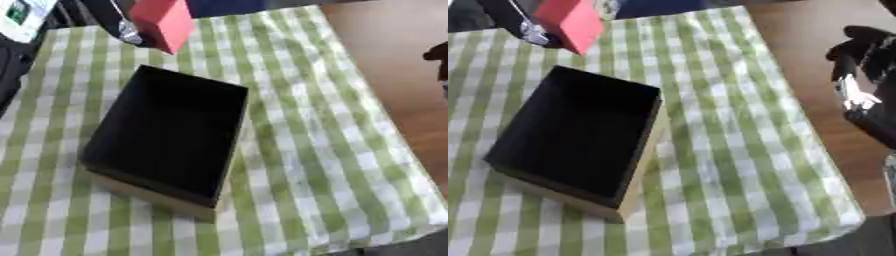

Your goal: Pick up objects on the table and place them in the box.

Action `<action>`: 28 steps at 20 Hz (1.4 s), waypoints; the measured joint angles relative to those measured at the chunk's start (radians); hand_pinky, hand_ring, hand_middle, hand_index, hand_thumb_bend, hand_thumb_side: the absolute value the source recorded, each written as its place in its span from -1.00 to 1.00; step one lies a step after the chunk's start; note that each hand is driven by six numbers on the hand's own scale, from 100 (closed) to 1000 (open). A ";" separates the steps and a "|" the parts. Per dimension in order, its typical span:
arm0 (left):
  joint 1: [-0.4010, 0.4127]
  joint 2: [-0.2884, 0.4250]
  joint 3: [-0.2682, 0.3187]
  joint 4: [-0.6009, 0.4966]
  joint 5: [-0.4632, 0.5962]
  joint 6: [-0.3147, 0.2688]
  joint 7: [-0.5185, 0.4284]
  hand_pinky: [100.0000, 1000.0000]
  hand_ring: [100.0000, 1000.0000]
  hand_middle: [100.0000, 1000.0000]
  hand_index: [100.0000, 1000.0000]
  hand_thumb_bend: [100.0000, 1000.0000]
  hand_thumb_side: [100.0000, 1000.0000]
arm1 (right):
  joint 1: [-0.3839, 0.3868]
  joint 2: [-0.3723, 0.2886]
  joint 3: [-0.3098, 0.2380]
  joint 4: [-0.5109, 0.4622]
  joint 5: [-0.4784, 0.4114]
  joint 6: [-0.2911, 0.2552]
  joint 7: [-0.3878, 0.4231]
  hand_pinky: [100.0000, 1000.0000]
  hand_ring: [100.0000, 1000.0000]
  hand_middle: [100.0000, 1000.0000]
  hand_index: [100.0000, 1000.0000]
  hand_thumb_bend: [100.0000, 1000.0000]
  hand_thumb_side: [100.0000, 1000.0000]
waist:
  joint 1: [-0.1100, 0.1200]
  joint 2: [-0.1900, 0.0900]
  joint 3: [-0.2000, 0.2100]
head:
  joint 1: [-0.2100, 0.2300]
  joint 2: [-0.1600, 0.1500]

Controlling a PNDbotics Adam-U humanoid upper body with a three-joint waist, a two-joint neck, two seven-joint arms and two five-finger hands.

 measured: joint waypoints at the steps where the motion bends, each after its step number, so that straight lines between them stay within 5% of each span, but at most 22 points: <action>1: 0.000 -0.006 -0.011 -0.004 0.005 0.005 -0.005 0.50 0.16 -0.14 0.38 -0.29 -0.96 | 0.000 0.000 0.000 0.000 -0.001 0.000 0.000 0.65 0.34 0.17 0.60 -1.00 -0.42 | 0.000 0.000 -0.002 | 0.000 0.000; 13: 0.036 -0.052 -0.104 0.044 0.011 0.021 -0.021 0.50 0.17 -0.11 0.40 -0.25 -0.96 | 0.000 0.001 0.000 0.005 -0.002 0.001 0.002 0.65 0.34 0.17 0.60 -1.00 -0.39 | 0.001 0.001 -0.003 | -0.001 0.000; 28: 0.046 -0.072 -0.120 0.111 -0.034 -0.016 0.016 0.50 0.22 -0.03 0.46 -0.16 -0.94 | 0.000 0.001 0.000 0.005 -0.002 0.001 0.004 0.65 0.35 0.17 0.61 -1.00 -0.36 | 0.002 -0.002 0.001 | -0.005 0.001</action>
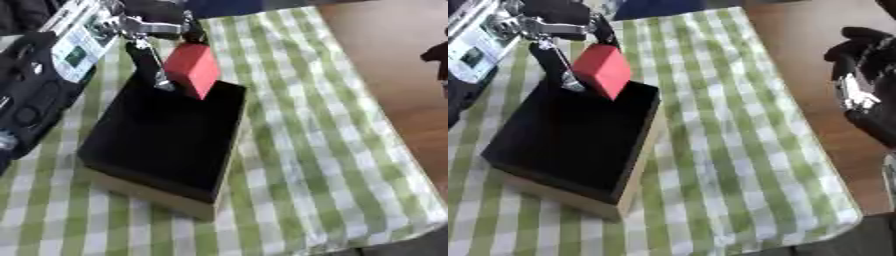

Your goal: Pick up objects on the table and place them in the box.

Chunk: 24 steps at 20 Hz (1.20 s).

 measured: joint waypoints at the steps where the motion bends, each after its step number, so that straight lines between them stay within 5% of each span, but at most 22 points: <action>1: 0.002 0.000 0.000 0.000 -0.002 0.000 0.000 0.50 0.22 -0.03 0.46 -0.16 -0.94 | 0.000 0.000 0.000 0.000 0.000 0.000 0.000 0.65 0.35 0.17 0.61 -1.00 -0.36 | 0.000 0.000 0.003 | 0.000 0.000; 7: 0.019 0.029 0.000 -0.038 0.003 0.001 -0.001 0.51 0.21 -0.06 0.44 -0.18 -0.93 | 0.000 0.000 0.000 0.000 0.000 0.000 0.000 0.65 0.35 0.17 0.61 -1.00 -0.36 | 0.000 -0.001 0.009 | -0.004 0.000; 17: 0.061 0.161 -0.031 -0.268 0.153 0.034 -0.034 0.51 0.20 -0.07 0.44 -0.18 -0.92 | 0.001 -0.001 0.000 0.001 0.000 0.000 0.000 0.65 0.35 0.17 0.61 -1.00 -0.36 | 0.007 -0.004 0.025 | -0.008 0.000; 24: 0.075 0.168 -0.078 -0.291 0.169 0.042 -0.042 0.51 0.21 -0.06 0.44 -0.17 -0.93 | 0.001 -0.001 0.000 0.004 0.000 0.000 0.000 0.65 0.35 0.17 0.61 -1.00 -0.36 | 0.005 -0.004 0.024 | -0.008 0.000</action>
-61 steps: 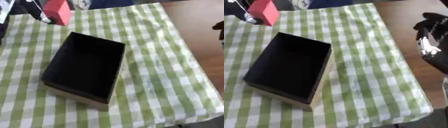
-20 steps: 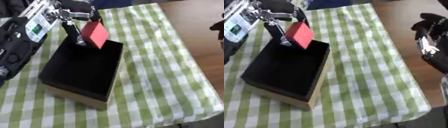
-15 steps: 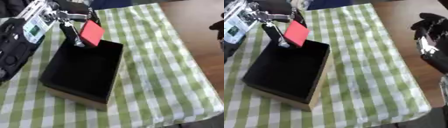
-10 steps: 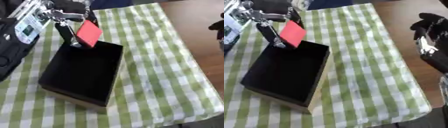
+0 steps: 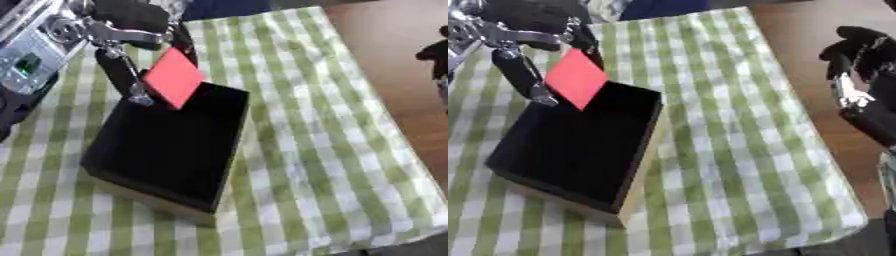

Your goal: Pick up objects on the table and place them in the box.

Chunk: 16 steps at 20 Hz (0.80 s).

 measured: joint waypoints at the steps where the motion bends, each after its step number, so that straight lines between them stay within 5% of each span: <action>1: 0.002 0.000 -0.005 0.005 -0.001 0.000 0.000 0.51 0.21 -0.04 0.46 -0.16 -0.92 | 0.000 0.000 0.000 0.000 0.000 0.000 0.000 0.65 0.35 0.17 0.61 -1.00 -0.35 | -0.001 0.000 0.000 | 0.000 0.000; 8: 0.012 -0.020 -0.028 0.058 -0.029 -0.009 0.009 0.51 0.24 0.03 0.50 -0.10 -0.90 | 0.000 0.000 0.000 0.002 0.000 0.001 0.001 0.66 0.35 0.17 0.61 -1.00 -0.33 | -0.002 0.000 -0.002 | -0.001 0.000; 16: 0.024 -0.067 -0.039 0.148 -0.111 -0.029 0.029 0.58 0.42 0.32 0.66 0.32 -0.56 | 0.000 0.000 0.000 0.002 0.000 0.001 0.001 0.66 0.35 0.17 0.61 -1.00 -0.30 | -0.005 0.001 -0.005 | -0.001 0.000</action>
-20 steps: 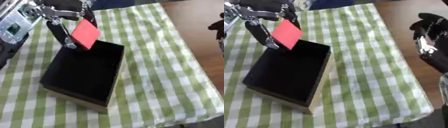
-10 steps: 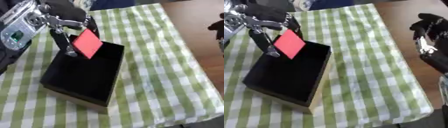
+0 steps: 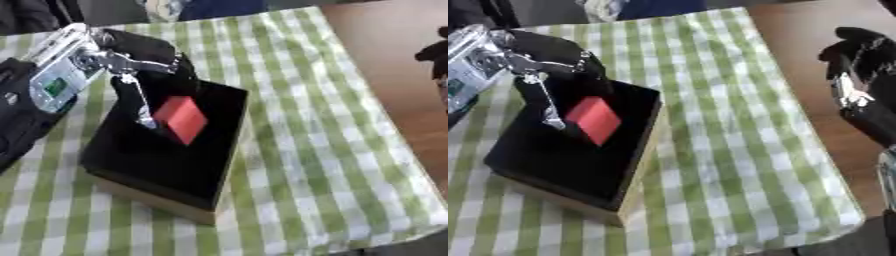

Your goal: Pick up objects on the table and place them in the box.

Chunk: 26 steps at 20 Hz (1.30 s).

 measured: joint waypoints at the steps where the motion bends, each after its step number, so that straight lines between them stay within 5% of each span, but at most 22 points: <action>1: 0.001 -0.005 0.000 0.007 -0.010 -0.004 0.004 0.60 0.45 0.39 0.68 0.36 -0.53 | 0.000 0.000 0.000 0.000 0.000 0.000 0.000 0.66 0.35 0.17 0.61 -1.00 -0.30 | 0.000 0.000 0.000 | 0.000 0.000; 13: 0.012 -0.011 0.056 0.001 -0.030 0.002 -0.002 0.77 0.71 0.71 0.85 0.62 -0.19 | 0.000 0.001 0.000 0.000 0.000 0.000 0.000 0.66 0.35 0.17 0.61 -1.00 -0.28 | -0.005 0.004 0.009 | 0.000 0.000; 19: 0.022 -0.001 0.119 -0.040 -0.074 -0.006 0.006 0.74 0.68 0.69 0.84 0.63 -0.07 | 0.000 0.003 -0.001 0.001 0.000 0.001 -0.001 0.66 0.35 0.17 0.61 -1.00 -0.27 | -0.008 0.004 0.013 | -0.002 0.000; 26: 0.076 0.055 0.213 -0.163 -0.024 -0.019 0.023 0.68 0.58 0.59 0.80 0.53 -0.14 | 0.000 0.008 -0.001 0.004 0.000 0.002 -0.003 0.66 0.35 0.17 0.61 -1.00 -0.26 | -0.012 0.006 0.025 | -0.003 0.000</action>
